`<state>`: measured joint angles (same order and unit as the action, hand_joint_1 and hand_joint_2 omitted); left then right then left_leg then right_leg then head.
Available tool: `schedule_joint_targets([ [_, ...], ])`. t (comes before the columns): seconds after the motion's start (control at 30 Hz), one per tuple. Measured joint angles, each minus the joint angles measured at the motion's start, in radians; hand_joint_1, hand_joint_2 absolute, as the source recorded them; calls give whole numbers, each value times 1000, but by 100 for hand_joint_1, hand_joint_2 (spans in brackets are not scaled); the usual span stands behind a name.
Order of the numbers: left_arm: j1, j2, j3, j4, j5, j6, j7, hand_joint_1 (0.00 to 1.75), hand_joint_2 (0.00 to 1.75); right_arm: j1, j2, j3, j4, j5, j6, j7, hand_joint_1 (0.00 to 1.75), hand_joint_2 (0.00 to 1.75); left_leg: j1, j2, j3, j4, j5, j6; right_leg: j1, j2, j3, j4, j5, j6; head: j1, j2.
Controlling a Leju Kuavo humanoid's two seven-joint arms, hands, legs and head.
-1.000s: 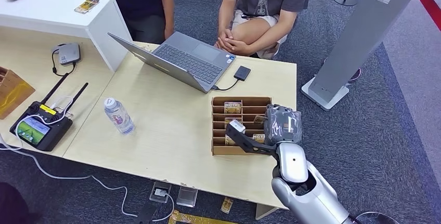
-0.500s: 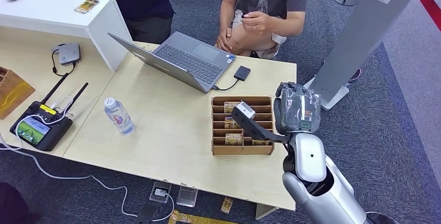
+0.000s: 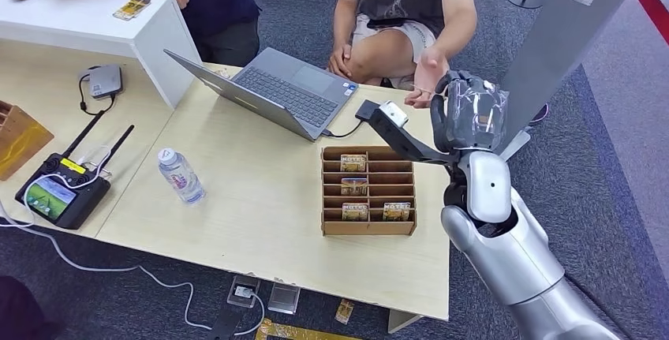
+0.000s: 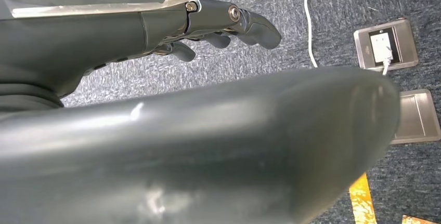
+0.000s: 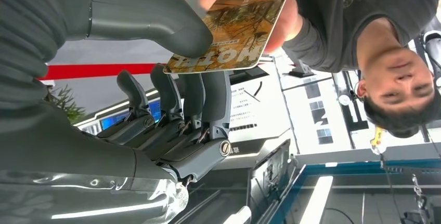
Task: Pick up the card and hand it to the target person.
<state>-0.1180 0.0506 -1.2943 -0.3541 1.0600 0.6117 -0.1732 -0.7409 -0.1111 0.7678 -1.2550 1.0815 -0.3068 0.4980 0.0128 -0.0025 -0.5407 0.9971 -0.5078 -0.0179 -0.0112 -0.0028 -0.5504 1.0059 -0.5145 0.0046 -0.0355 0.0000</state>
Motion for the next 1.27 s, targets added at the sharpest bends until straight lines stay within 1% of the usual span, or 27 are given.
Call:
schedule_joint_targets([
  [0.2, -2, 0, 0, 6, -3, -1, 1, 0, 0, -79, 48, 13, 172, 3, -15, -15, 140, 175, 0, 0, 0, 0, 0, 0, 0, 0, 0, 0, 0, 0, -1, 0],
  [0.3, -3, 0, 0, 9, -3, -1, 1, 0, 0, -101, 68, 23, 238, 7, -14, -15, 131, 175, 0, 0, 0, 0, 0, 0, 0, 0, 0, 0, 0, 0, -1, 0],
  [0.33, -3, 0, 0, 10, -3, -1, 1, 0, 0, -107, 74, 26, 259, 8, -13, -15, 124, 175, 0, 0, 0, 0, 0, 0, 0, 0, 0, 0, 0, 0, -1, 0],
  [0.37, -3, 0, 0, 11, -3, -1, 1, 0, 0, -112, 80, 29, 279, 9, -12, -16, 112, 175, 0, 0, 0, 0, 0, 0, 0, 0, 0, 0, 0, 0, -1, 0],
  [0.43, -3, 0, 0, 14, -3, -1, 1, 0, 0, -118, 90, 35, 313, 10, -11, -16, 47, 175, 0, 0, 0, 0, 0, 0, 0, 0, 0, 0, 0, 0, 0, 0],
  [0.47, -3, 0, 0, 15, -3, -1, 1, 0, 0, -120, 95, 39, 327, 11, -9, -17, 21, 175, 0, 0, 0, 0, 0, 0, 0, 0, 0, 0, 0, 0, 0, 0],
  [0.5, -3, 0, 0, 15, -3, -1, 1, 0, 0, -121, 100, 43, 341, 11, -6, -18, 0, 175, 0, 0, 0, 0, 0, 0, 0, 0, 0, 0, 0, 0, 0, 0],
  [0.67, -3, 0, 0, 16, -3, 0, 1, 0, 0, -124, 121, 57, 393, -10, -4, -27, 0, 175, 0, 0, 0, 0, 0, 0, 0, 0, 0, 0, 0, 0, 0, 0],
  [0.77, -3, 0, 0, 18, -3, 2, 2, 0, 0, -125, 128, 66, 411, -38, -24, -40, 0, 175, 0, 0, 0, 0, 0, 0, 0, 0, -1, 0, 0, 0, 0, 0],
  [0.93, -3, 0, 1, 20, -2, 8, 3, 0, 0, -113, 134, 72, 420, -164, -142, -108, 0, 175, 0, 0, 0, 0, 0, 0, 0, 0, -1, 0, 0, 0, 0, 0],
  [1.1, -2, 0, 4, 21, -2, 10, 3, 0, 0, -54, 132, 66, 379, -323, -258, -195, 0, 175, 0, 0, 0, 0, 0, 0, 0, 0, -1, 0, 0, 0, 0, 0],
  [1.17, -2, 0, 6, 21, -2, 10, 4, 0, 0, -25, 129, 64, 353, -367, -284, -215, 0, 175, 0, 0, 0, 0, 0, 0, 0, 0, -1, 0, 0, 0, 0, 0],
  [1.27, -2, 0, 7, 23, -2, 10, 4, 0, 0, 6, 124, 63, 325, -400, -298, -233, 0, 175, 0, 0, 0, 0, 0, 0, 0, 0, -1, 0, 0, 0, 0, 0],
])
